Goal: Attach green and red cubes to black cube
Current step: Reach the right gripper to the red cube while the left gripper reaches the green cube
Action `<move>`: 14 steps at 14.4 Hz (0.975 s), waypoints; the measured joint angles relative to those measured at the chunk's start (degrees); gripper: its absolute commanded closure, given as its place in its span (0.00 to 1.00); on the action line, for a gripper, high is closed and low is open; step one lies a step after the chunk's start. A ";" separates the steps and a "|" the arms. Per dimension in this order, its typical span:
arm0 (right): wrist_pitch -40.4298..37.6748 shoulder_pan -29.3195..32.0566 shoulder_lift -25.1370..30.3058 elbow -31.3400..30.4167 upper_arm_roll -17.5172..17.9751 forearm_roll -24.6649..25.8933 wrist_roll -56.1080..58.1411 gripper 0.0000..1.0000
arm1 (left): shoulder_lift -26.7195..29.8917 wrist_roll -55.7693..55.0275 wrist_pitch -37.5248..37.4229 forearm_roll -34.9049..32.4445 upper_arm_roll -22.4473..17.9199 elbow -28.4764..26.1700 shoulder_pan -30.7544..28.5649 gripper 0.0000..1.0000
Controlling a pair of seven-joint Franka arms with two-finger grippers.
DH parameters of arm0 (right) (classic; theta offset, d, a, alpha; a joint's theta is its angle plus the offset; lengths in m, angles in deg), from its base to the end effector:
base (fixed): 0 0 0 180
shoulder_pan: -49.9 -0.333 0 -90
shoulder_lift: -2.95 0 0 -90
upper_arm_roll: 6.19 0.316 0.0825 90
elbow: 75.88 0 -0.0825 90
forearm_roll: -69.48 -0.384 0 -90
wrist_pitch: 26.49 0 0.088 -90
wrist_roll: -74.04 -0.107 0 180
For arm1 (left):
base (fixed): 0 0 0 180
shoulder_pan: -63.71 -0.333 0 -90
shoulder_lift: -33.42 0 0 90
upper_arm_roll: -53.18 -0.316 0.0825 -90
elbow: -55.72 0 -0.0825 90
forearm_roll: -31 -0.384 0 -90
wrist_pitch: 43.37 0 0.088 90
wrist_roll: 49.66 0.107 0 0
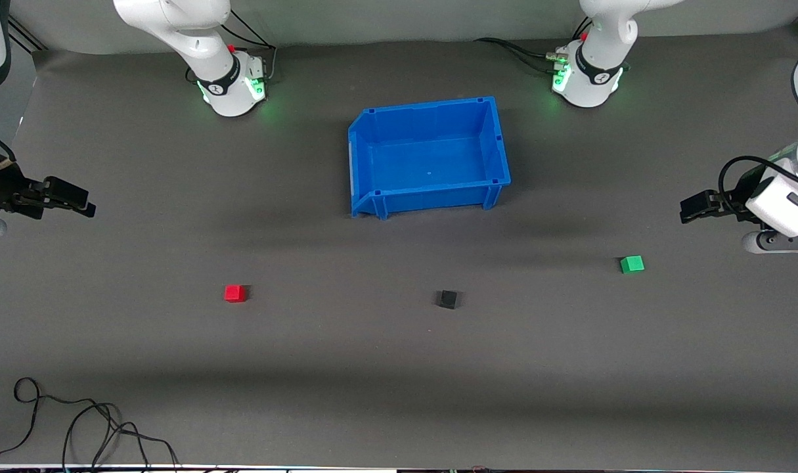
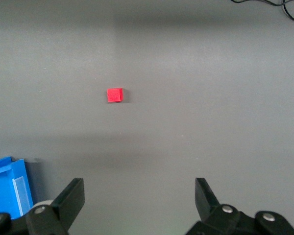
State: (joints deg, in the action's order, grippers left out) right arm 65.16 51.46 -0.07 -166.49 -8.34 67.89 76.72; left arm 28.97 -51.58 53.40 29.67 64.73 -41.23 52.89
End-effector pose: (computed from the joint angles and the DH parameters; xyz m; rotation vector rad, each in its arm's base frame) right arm 0.5708 -0.0336 0.5923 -3.1134 0.0299 0.0514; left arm 0.5783 -0.0017 0.5337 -3.1298 -0.0268 0.1237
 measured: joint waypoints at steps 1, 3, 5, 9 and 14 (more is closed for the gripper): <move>0.11 0.00 0.00 0.01 0.00 0.00 -0.02 0.00 | 0.00 0.00 0.00 0.01 0.01 0.00 0.00 0.00; 0.51 0.00 0.00 0.03 0.00 0.00 -0.05 0.00 | 0.02 0.00 0.00 0.01 0.01 0.00 0.00 0.00; 0.55 0.00 0.00 0.06 0.00 0.00 -0.55 0.00 | 0.01 0.00 0.00 0.02 0.01 -0.04 0.00 0.00; 1.32 -0.09 -0.11 0.06 0.49 -0.45 -16.16 0.00 | -1.38 -0.16 4.80 1.38 -0.63 -3.21 -0.88 0.00; 5.00 -0.23 -1.82 0.03 0.68 -4.44 -48.68 0.00 | -5.39 -2.24 24.60 1.98 -1.01 -16.36 -4.86 0.00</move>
State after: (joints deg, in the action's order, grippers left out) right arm 70.17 51.23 -1.90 -166.45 -7.66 63.45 28.04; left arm 23.59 -53.81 77.99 31.65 63.72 -57.59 48.03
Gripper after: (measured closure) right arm 0.000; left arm 0.000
